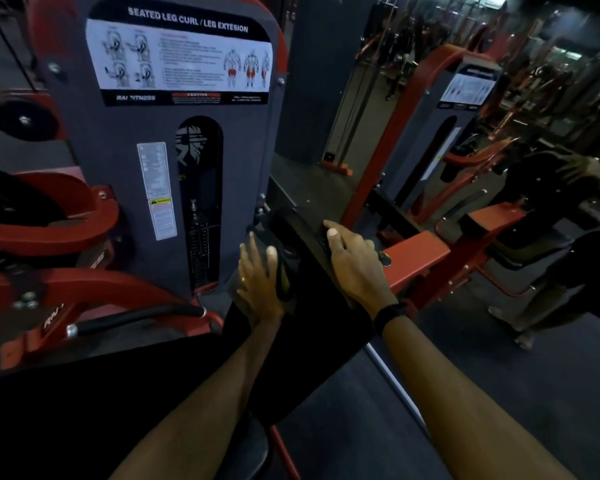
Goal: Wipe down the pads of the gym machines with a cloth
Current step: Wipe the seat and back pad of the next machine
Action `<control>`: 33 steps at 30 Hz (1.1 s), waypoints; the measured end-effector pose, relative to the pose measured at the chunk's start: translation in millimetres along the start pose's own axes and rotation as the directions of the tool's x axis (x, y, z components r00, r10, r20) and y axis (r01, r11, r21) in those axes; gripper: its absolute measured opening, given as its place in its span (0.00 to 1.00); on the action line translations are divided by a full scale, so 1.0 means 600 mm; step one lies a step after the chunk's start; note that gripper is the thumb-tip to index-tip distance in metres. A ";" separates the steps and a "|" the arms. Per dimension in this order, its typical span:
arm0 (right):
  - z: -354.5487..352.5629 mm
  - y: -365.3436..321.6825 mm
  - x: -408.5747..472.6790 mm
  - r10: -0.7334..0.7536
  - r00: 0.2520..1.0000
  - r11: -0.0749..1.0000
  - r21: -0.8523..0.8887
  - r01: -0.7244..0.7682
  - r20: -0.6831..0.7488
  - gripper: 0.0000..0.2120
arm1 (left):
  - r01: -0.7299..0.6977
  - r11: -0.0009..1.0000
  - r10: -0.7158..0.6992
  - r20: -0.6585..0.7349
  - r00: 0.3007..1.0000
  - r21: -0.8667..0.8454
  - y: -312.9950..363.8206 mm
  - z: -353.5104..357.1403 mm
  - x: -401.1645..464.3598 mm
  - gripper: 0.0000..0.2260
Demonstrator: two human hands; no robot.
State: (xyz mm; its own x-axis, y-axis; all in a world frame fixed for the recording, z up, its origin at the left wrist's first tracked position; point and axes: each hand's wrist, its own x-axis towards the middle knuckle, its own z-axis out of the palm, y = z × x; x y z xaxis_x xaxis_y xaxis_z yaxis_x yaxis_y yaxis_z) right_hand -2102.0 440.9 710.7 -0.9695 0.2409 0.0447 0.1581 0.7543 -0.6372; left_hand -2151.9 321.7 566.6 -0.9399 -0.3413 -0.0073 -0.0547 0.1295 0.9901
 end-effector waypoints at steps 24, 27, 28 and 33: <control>-0.027 -0.011 -0.029 -0.051 0.997 0.994 0.097 0.046 0.050 0.25 | 0.383 0.923 -0.384 -0.015 0.923 -0.046 0.117 0.017 -0.045 0.28; -0.029 -0.009 -0.030 -0.069 0.995 0.995 0.083 0.062 0.075 0.26 | 0.361 0.932 -0.361 -0.053 0.931 -0.005 0.112 0.020 -0.052 0.30; -0.030 -0.010 -0.031 -0.072 0.994 0.995 0.078 0.066 0.076 0.26 | 0.362 0.932 -0.360 -0.093 0.929 0.016 0.114 0.021 -0.048 0.30; -0.036 -0.011 -0.034 -0.094 0.992 0.993 0.073 0.088 0.089 0.25 | 0.277 0.957 -0.260 -0.160 0.952 0.088 0.097 0.021 -0.062 0.27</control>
State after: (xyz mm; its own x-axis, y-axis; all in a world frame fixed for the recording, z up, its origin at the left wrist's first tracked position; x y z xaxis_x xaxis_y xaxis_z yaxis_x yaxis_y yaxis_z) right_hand -2079.1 444.3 730.9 -0.9928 0.1140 0.0360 0.0585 0.7260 -0.6852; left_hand -2124.6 353.5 622.6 -0.8268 -0.5077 -0.2423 -0.3421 0.1117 0.9330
